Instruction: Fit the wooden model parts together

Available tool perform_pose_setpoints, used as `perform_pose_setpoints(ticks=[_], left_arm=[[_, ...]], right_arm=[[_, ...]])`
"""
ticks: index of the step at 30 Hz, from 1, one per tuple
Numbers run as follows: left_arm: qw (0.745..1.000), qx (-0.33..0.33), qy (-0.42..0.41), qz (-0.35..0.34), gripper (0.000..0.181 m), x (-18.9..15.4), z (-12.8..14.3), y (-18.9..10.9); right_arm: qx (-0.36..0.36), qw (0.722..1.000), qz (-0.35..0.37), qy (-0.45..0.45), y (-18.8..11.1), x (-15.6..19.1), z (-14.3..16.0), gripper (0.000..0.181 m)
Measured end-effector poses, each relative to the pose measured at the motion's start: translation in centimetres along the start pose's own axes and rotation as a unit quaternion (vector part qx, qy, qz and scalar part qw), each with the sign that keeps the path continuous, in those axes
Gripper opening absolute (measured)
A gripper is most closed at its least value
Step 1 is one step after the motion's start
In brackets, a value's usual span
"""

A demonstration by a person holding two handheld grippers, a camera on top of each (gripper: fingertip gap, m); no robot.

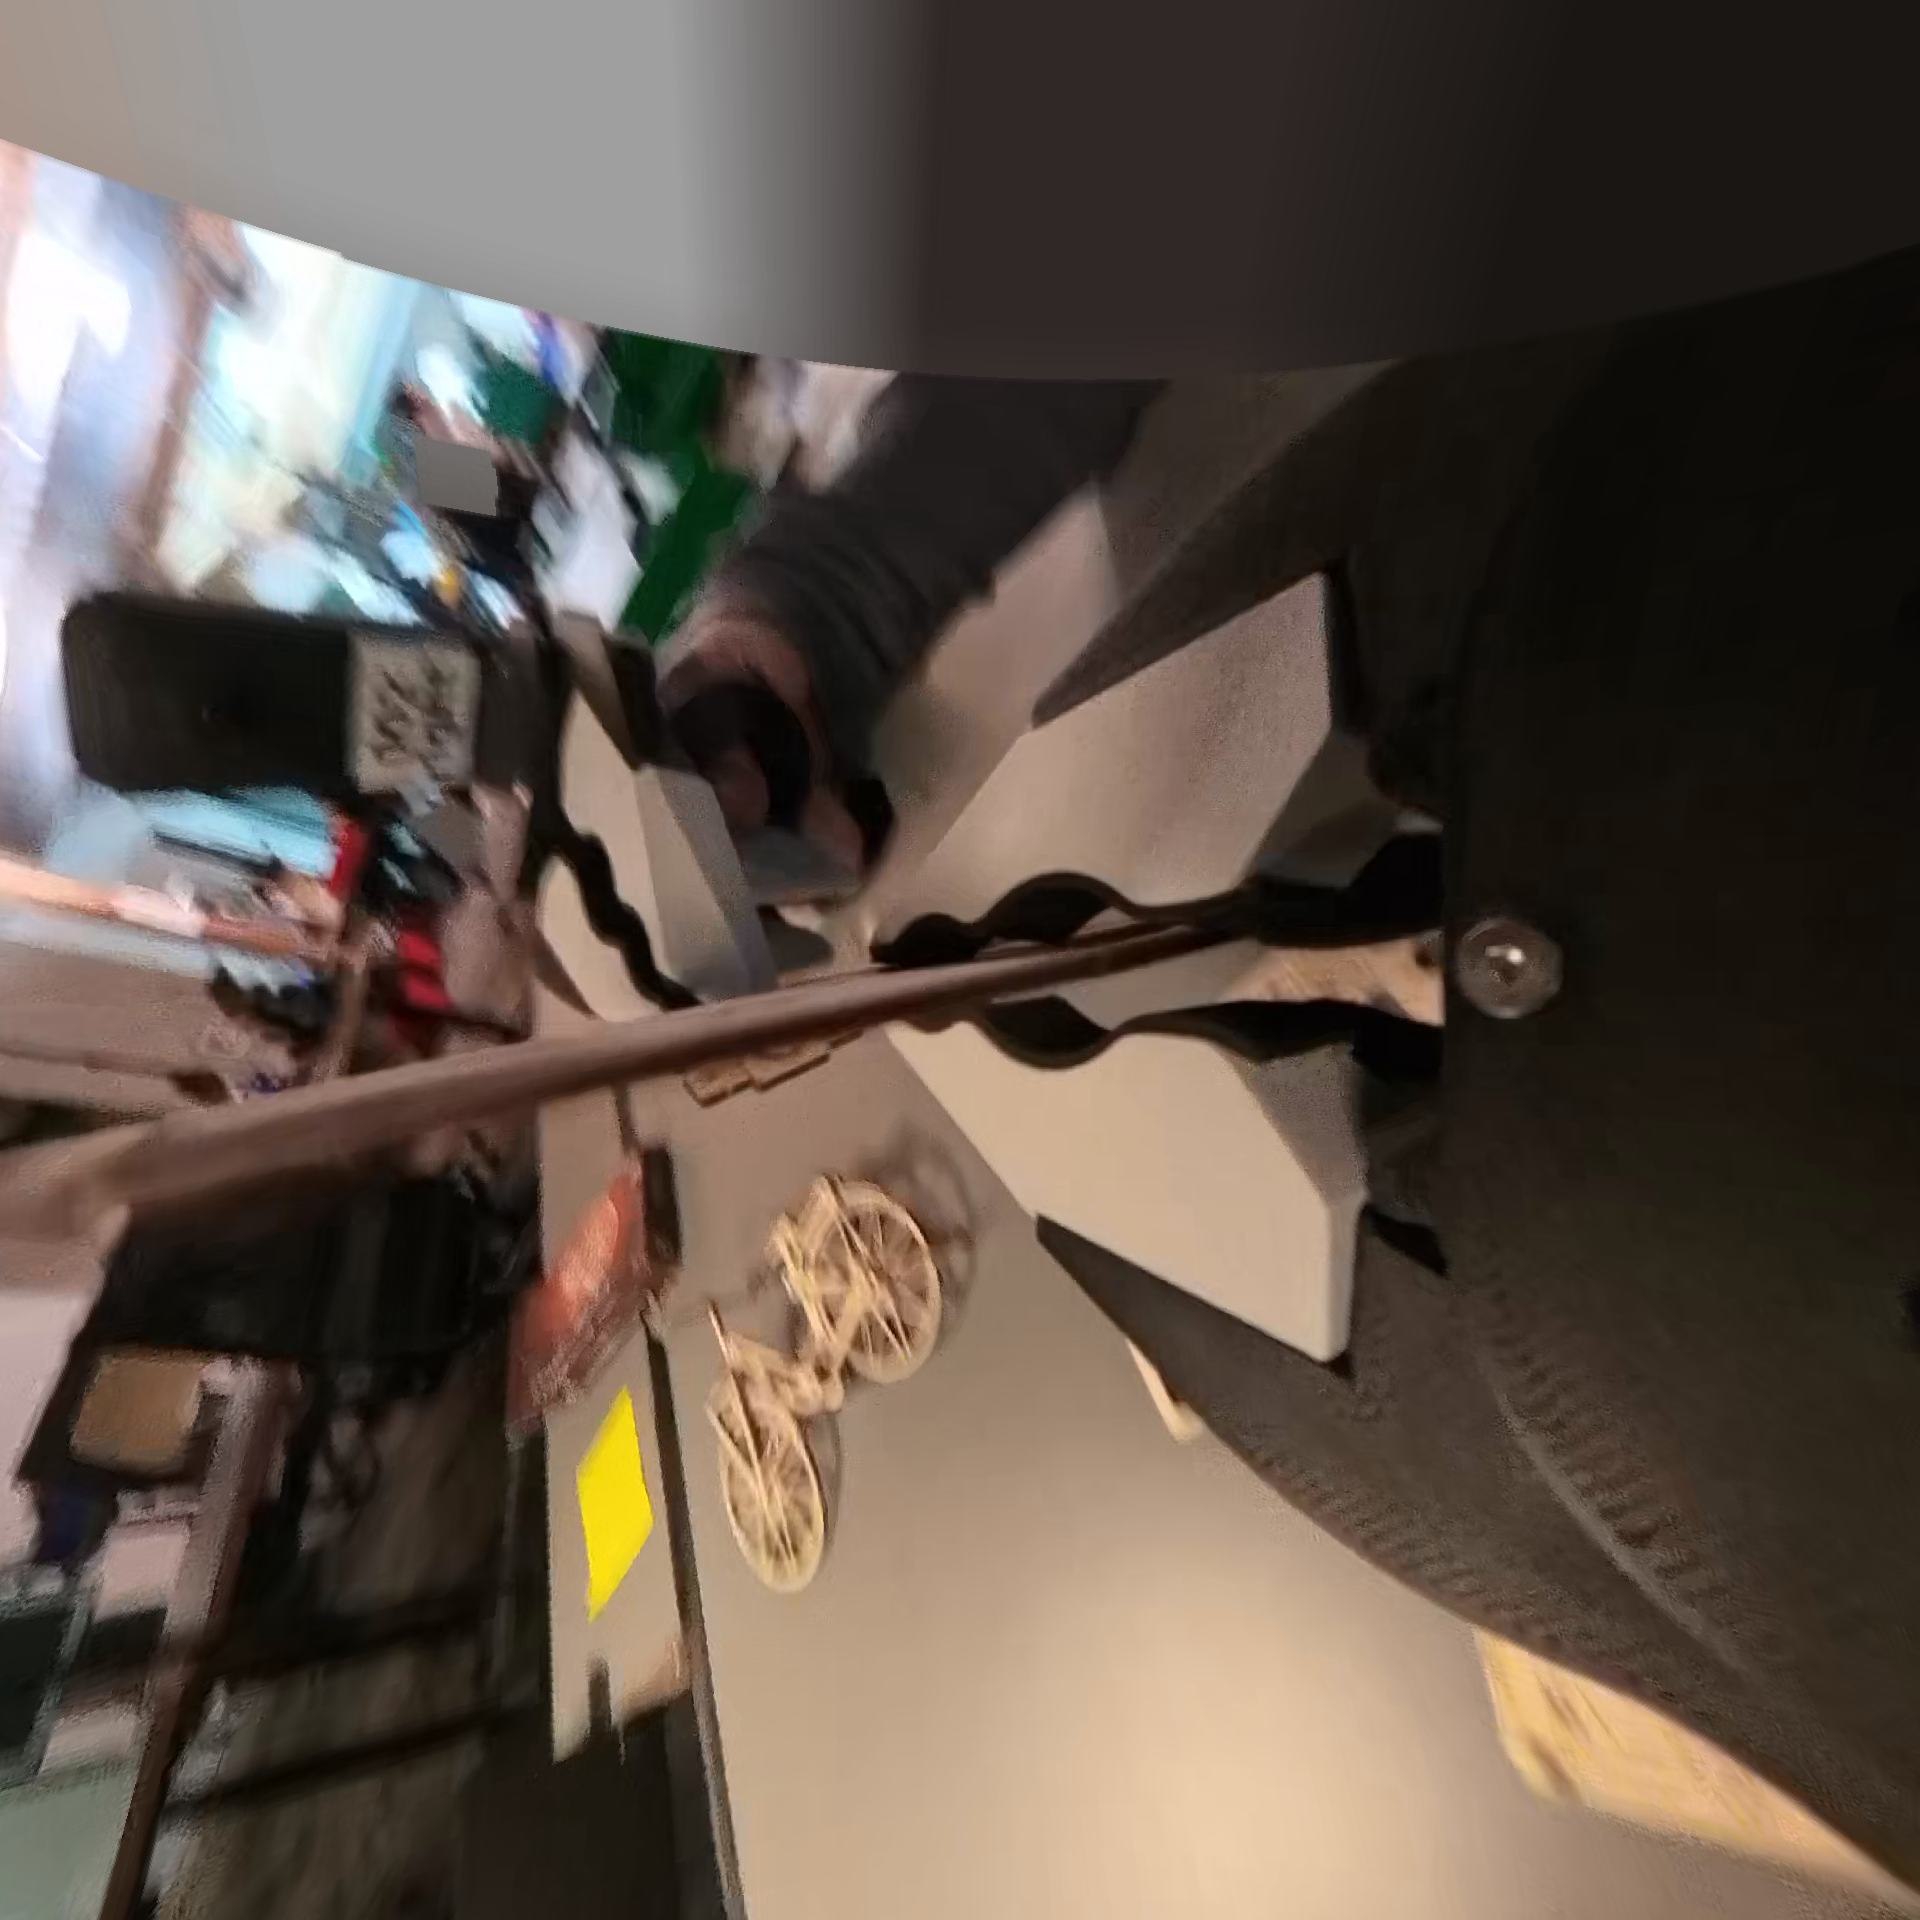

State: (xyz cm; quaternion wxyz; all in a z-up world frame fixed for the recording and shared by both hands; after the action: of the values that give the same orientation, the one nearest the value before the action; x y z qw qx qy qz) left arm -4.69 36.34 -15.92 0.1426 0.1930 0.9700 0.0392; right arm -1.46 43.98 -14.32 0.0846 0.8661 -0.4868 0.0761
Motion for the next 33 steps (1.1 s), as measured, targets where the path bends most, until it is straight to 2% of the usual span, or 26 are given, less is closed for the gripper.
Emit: perform_pose_setpoints(ticks=[2,6,8,12,16,19,21,24,25,27,30,33], left_arm=[[0.996,0.020,0.074,-0.040,0.002,0.3,0.5,0.0],[0.999,0.022,0.011,-0.045,0.001,1.3,0.7,-0.1],[0.998,0.020,-0.002,-0.062,0.001,1.8,0.9,-0.4],[0.997,0.021,-0.022,-0.068,0.001,2.4,0.9,-1.0],[0.996,0.016,-0.020,-0.080,0.001,2.8,0.7,-1.4],[0.989,0.012,0.018,-0.146,0.002,4.3,-0.5,-2.6],[0.976,0.081,0.059,-0.196,0.001,5.9,-0.5,-3.0],[0.938,0.247,0.102,-0.222,0.002,8.8,0.4,-1.6],[0.926,0.294,0.090,-0.218,0.001,9.8,0.8,-0.9],[0.914,0.363,0.011,-0.184,0.002,11.4,1.7,0.9],[0.898,0.399,-0.051,-0.178,0.002,15.2,2.2,3.0],[0.891,0.397,-0.079,-0.206,0.022,17.8,2.6,4.0]], right_arm=[[0.001,0.999,0.029,-0.037,0.3,-0.3,0.3,0.001],[-0.008,0.999,0.039,-0.014,0.6,-0.7,0.9,0.002],[-0.002,0.999,0.034,0.010,0.6,-1.0,1.4,0.013],[-0.011,0.999,0.035,0.027,0.3,-1.3,1.2,0.017],[0.005,0.999,0.041,0.012,0.1,-1.3,1.1,0.021],[0.008,0.998,0.067,-0.009,-0.9,-2.1,0.5,0.022],[0.021,0.996,0.087,-0.024,-1.7,-2.6,0.2,0.021],[0.058,0.992,0.104,-0.035,-2.3,-3.2,0.4,0.020],[0.076,0.991,0.105,-0.036,-2.5,-3.3,0.7,0.019],[0.114,0.988,0.100,-0.035,-2.5,-3.3,1.6,0.017],[0.175,0.979,0.096,-0.046,-1.9,-3.6,4.0,0.015],[0.231,0.968,0.077,-0.067,-0.8,-4.2,6.8,0.015]])
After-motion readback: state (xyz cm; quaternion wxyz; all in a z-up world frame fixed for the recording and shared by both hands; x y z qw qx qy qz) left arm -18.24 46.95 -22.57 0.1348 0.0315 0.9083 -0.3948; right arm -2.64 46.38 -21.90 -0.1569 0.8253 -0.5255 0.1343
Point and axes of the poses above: each gripper's, where its closed fingertips meet, y out along the fingers, z out of its underside, x = y × z across the jaws, the point moved 5 cm from there along -y, back along the fingers, and after that the axes turned 15 degrees about -x, right-handed, at the moved point
